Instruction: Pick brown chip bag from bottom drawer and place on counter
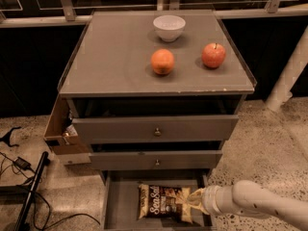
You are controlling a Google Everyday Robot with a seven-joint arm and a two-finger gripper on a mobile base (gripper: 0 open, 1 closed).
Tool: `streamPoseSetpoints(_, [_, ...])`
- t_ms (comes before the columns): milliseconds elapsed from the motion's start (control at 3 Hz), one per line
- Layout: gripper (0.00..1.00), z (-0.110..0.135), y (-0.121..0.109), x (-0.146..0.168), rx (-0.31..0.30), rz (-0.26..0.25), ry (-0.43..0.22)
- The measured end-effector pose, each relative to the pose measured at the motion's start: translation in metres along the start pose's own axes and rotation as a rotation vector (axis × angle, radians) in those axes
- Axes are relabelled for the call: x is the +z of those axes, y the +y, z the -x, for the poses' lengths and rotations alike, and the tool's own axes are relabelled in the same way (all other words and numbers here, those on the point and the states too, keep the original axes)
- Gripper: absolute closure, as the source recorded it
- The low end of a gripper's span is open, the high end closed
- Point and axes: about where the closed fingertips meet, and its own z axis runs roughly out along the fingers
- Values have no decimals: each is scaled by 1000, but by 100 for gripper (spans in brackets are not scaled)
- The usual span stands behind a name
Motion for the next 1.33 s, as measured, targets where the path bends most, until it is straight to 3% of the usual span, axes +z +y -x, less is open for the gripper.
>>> streamPoseSetpoints(667, [100, -42, -17, 70, 2, 12, -100])
streamPoseSetpoints(1000, [83, -61, -27, 121, 9, 56, -127])
streamPoseSetpoints(1333, [60, -64, -30, 147, 3, 89, -134])
